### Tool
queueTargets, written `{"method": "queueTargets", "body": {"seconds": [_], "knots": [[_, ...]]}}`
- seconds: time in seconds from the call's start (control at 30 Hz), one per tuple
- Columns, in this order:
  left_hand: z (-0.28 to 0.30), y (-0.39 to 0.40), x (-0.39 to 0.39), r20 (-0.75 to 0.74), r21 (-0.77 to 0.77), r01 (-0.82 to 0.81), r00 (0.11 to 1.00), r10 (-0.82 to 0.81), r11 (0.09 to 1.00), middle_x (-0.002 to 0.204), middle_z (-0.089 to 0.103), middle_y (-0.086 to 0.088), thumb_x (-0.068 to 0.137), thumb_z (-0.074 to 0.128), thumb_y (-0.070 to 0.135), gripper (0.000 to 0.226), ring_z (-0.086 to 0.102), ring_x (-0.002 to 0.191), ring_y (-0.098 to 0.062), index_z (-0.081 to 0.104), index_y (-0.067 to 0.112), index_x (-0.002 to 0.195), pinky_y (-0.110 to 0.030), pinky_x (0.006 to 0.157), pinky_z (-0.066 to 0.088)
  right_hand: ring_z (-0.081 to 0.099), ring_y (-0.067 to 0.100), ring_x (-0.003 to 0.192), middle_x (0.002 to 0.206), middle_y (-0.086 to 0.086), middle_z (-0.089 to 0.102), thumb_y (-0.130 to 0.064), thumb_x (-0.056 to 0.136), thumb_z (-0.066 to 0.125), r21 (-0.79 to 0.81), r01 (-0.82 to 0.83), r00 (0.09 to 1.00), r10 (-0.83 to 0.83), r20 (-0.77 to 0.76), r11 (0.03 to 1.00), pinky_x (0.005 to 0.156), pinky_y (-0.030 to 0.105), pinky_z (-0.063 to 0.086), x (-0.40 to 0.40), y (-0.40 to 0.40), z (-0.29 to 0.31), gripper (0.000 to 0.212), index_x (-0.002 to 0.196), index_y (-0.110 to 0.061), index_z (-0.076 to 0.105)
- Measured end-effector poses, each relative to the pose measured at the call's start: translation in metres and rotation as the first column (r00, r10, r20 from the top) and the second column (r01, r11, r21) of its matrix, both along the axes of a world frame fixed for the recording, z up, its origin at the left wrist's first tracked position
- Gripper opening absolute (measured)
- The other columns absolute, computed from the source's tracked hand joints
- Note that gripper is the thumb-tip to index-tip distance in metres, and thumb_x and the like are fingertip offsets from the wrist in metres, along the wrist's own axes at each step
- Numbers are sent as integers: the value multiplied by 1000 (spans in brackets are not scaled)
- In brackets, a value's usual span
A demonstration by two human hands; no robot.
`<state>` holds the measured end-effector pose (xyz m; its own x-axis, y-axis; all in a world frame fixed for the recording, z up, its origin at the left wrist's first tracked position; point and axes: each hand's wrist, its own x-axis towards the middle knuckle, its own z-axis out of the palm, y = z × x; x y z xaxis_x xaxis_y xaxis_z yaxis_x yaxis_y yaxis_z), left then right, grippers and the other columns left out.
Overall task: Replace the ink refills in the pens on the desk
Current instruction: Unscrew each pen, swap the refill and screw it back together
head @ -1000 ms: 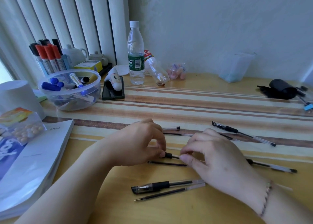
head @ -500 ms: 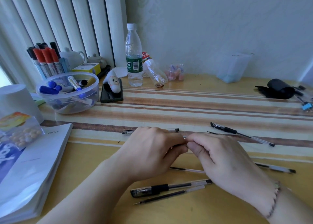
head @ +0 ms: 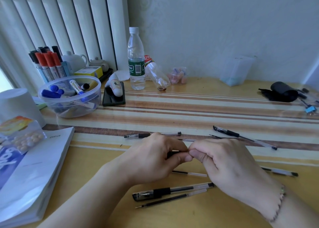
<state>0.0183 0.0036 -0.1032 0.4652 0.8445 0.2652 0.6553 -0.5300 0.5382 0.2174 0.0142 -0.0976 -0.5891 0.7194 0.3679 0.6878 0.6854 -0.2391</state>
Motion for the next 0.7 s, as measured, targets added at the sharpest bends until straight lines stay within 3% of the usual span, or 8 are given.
{"method": "queueTargets", "body": {"seconds": [0.17, 0.3, 0.4, 0.47, 0.57, 0.7], "knots": [[2, 0, -1, 29, -64, 41, 999, -39, 997, 56, 43, -1, 94, 53, 44, 27, 39, 53, -22, 51, 45, 67, -36, 48, 37, 47, 8, 50, 59, -17, 57, -38, 93, 41, 37, -18, 999, 17, 28, 999, 42, 26, 38, -1, -2, 2, 28, 76, -31, 62], [1, 2, -5, 73, -98, 32, 997, -25, 995, 60, 50, -6, 92, 54, 49, 17, 42, 55, -26, 65, 37, 87, -36, 50, 37, 41, 6, 50, 60, -20, 53, -33, 93, 47, 75, -21, 999, 17, 44, 997, 41, 23, 35, -1, -1, 6, 22, 78, -31, 63], [-3, 0, -7, -1, 29, -5, 1000, 5, 1000, 58, 51, -1, 92, 53, 52, 19, 43, 52, -17, 62, 36, 94, -27, 49, 33, 47, 5, 48, 60, -18, 58, -38, 95, 41, 53, -11, 1000, 10, 22, 999, 40, 21, 36, 0, 0, 6, 27, 83, -34, 64], [-2, 0, -9, -53, 116, -64, 996, 71, 991, 62, 54, 5, 88, 55, 58, 25, 50, 56, -11, 58, 36, 101, -25, 52, 40, 46, 2, 44, 54, -19, 55, -40, 96, 39, 37, 23, 1000, -22, -9, 999, 40, 15, 32, 5, 4, 5, 28, 84, -35, 64], [1, 3, -19, -7, 198, -116, 993, 120, 973, 82, 60, 17, 86, 56, 61, 31, 62, 72, -8, 58, 37, 106, -27, 58, 49, 44, 11, 41, 41, -11, 42, -47, 92, 35, -36, 79, 990, -83, -118, 996, 40, 15, 24, 18, 13, 6, 34, 79, -33, 64], [4, 4, -16, 13, 312, -117, 993, 119, 943, 89, 61, 18, 93, 52, 48, 18, 62, 71, -9, 62, 33, 97, -31, 54, 50, 39, 15, 39, 41, -4, 39, -51, 90, 32, -109, 58, 986, -74, -151, 992, 41, 18, 28, 21, 15, 5, 38, 77, -34, 64]]}}
